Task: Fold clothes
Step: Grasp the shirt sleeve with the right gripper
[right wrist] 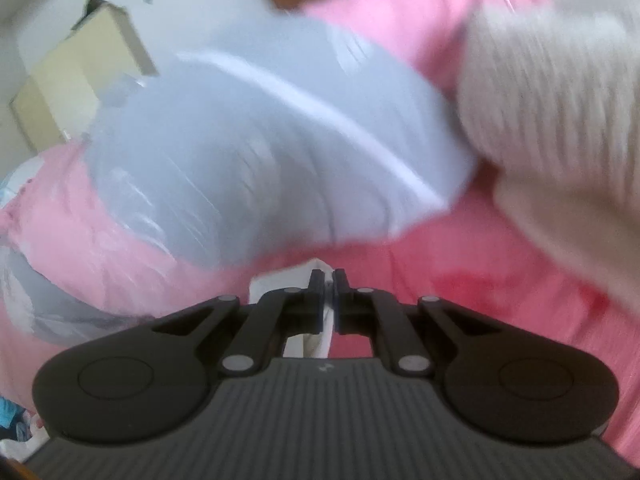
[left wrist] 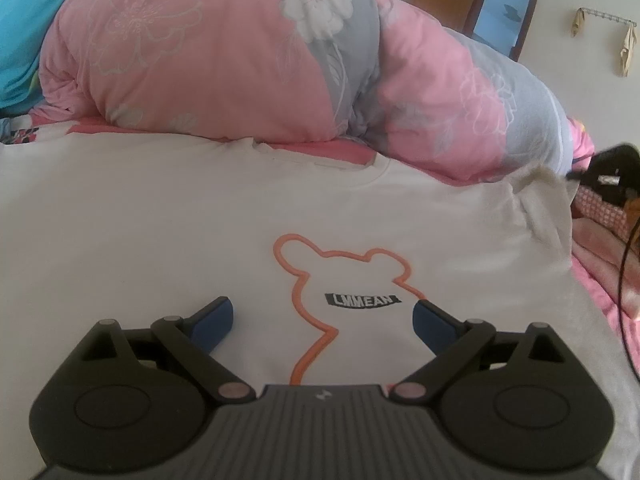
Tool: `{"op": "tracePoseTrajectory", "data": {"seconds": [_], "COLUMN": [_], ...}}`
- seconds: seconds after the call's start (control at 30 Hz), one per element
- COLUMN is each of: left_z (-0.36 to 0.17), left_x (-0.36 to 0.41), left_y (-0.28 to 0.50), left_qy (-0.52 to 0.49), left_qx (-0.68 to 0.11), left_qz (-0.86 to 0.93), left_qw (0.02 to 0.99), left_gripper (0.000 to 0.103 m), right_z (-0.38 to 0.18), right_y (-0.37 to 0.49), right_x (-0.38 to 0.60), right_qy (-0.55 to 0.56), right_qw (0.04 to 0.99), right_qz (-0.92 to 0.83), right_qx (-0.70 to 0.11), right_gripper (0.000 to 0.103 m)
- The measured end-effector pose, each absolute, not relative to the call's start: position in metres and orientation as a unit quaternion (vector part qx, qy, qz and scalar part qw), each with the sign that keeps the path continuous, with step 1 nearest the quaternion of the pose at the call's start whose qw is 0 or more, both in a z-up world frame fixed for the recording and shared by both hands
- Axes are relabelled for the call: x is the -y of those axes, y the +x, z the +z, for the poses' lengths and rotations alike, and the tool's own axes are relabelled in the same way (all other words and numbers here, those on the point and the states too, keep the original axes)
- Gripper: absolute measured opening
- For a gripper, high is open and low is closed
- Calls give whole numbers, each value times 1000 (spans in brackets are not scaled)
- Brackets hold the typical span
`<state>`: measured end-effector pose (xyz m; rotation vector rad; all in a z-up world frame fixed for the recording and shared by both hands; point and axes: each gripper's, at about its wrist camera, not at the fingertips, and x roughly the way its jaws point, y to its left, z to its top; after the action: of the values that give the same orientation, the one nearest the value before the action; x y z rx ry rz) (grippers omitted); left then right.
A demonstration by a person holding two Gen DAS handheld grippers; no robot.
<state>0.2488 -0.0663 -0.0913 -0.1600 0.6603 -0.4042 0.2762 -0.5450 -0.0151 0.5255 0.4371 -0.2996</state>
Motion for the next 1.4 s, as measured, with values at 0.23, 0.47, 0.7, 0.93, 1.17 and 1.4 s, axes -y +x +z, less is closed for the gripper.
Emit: {"op": "tracePoseTrajectory", "data": {"seconds": [0.23, 0.47, 0.7, 0.93, 1.17, 1.4], "left_z": [-91, -91, -91, -91, -91, -91], "left_x": [64, 62, 62, 62, 62, 63], "left_y": [249, 250, 250, 250, 250, 249], "left_qy": [-86, -92, -92, -90, -88, -88], "left_qx": [-320, -320, -320, -320, -320, -320], "left_qz": [-200, -202, -202, -200, -199, -199], "left_qw": [922, 921, 921, 921, 922, 922], "left_gripper": [97, 97, 97, 97, 97, 97], "right_z": [-5, -26, -60, -40, -57, -73], "right_y": [271, 223, 201, 203, 298, 329], "right_x": [541, 577, 601, 590, 565, 545], "right_qy": [236, 237, 266, 244, 131, 28], "right_qw": [928, 907, 864, 908, 915, 902], "right_qz": [-176, -266, -327, -254, -178, -176], "right_qx": [-229, -223, -275, -225, -337, -393], "right_gripper": [3, 3, 7, 33, 45, 2]}}
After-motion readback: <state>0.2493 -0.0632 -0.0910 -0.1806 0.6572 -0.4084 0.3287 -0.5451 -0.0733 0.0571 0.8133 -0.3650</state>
